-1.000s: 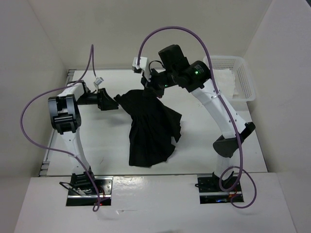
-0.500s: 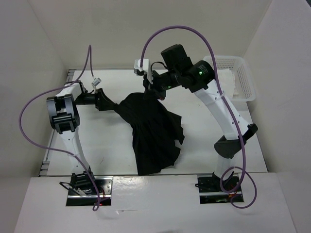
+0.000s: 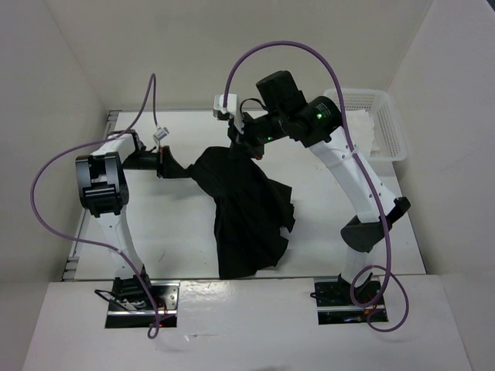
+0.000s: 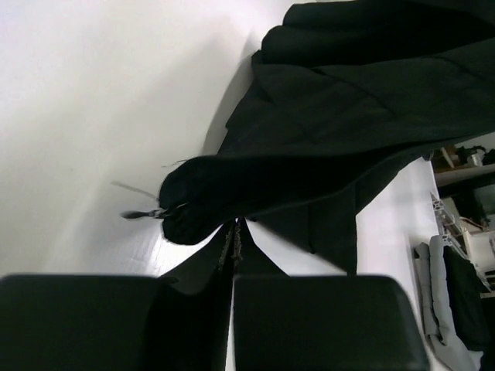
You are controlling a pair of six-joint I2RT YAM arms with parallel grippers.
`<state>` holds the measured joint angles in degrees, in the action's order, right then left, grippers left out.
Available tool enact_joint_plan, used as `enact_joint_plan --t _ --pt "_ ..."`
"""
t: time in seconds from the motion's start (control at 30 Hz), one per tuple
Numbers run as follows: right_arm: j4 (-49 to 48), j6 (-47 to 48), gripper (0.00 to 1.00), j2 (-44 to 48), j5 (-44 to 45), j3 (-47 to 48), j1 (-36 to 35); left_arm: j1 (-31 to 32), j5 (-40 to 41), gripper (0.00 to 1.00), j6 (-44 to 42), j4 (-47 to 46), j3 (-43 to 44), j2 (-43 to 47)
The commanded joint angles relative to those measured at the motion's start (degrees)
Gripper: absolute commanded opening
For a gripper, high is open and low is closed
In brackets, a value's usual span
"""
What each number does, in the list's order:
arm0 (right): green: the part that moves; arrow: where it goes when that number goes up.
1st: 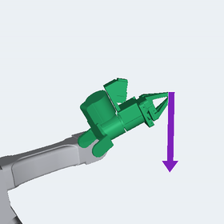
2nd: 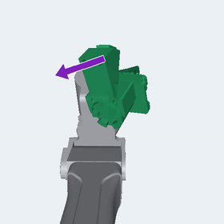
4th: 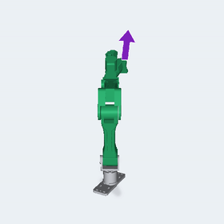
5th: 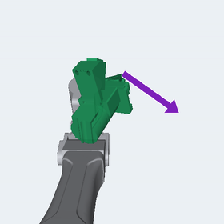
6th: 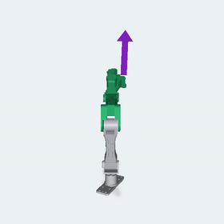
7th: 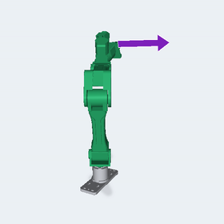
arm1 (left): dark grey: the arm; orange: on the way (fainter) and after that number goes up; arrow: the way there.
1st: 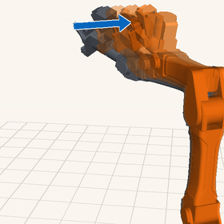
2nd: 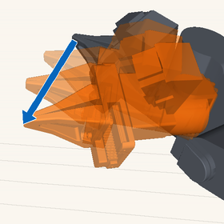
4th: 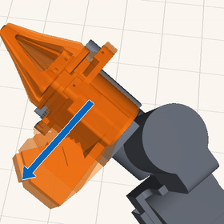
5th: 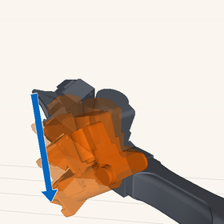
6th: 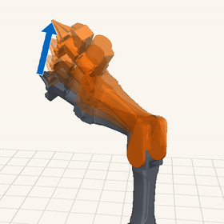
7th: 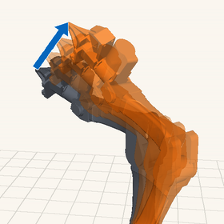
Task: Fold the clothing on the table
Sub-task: Flatten the skirt out
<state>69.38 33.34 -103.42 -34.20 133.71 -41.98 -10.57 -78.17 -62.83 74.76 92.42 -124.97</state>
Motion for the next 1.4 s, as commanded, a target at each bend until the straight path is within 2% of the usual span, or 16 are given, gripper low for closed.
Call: enact_joint_plan --t 0.0,0.07,0.1,0.13,0.37,0.53,0.63,0.83,0.9,1.03,1.13,1.27,1.3,1.37 --pt "-1.18 0.14 0.0 2.61 -0.52 2.78 -0.12 -0.33 -3.04 0.08 -2.39 -0.41 0.04 4.81" --pt "-1.18 0.14 0.0 2.61 -0.52 2.78 -0.12 -0.33 -3.57 0.21 -2.39 -0.41 0.04 5.43" --pt "-1.18 0.14 0.0 2.61 -0.52 2.78 -0.12 -0.33 -3.57 0.55 -3.0 -0.41 0.04 5.96" --pt "-1.18 0.14 0.0 2.61 -0.52 2.78 -0.12 -0.33 -3.57 0.61 -3.0 -0.41 -0.57 5.96" --pt "-1.18 0.14 0.0 3.13 -0.52 2.26 -0.12 -0.33 0.12 0.87 -4.23 -0.41 -0.58 5.35" --pt "-1.18 0.14 0.0 3.13 -1.04 2.26 -0.12 -0.33 3.73 0.97 -2.13 -4.34 0.04 4.12" --pt "-1.18 0.14 0.0 3.13 -1.05 2.78 -0.12 0.19 4.26 0.97 0.77 -7.51 -0.58 4.12" --pt "-1.18 0.14 0.0 3.13 -1.58 2.78 -0.12 2.31 3.2 0.94 1.48 -7.53 1.79 2.28" --pt "-1.18 0.14 0.0 3.13 -1.58 2.78 -0.12 3.44 2.68 0.94 -0.79 -4.82 3.11 1.57" --pt "-1.18 0.14 0.0 3.13 -1.58 2.78 -0.12 4.06 1.44 0.87 -4.5 -0.41 4.96 -0.45" --pt "-1.18 0.14 0.0 3.13 -1.58 2.78 -0.12 4.68 1.44 0.79 -4.5 -0.41 4.96 -0.45" --pt "-1.18 0.14 0.0 3.13 -1.05 2.78 -0.12 5.21 1.44 0.54 -4.5 -0.41 4.96 -0.45" --pt "-1.18 0.14 0.0 3.13 -1.05 2.78 -0.12 5.21 1.44 0.45 -4.5 -0.41 4.96 0.07" --pt "-1.18 0.14 0.0 2.61 -1.05 2.78 -0.12 5.21 1.44 0.39 -4.5 -0.41 4.96 0.07"
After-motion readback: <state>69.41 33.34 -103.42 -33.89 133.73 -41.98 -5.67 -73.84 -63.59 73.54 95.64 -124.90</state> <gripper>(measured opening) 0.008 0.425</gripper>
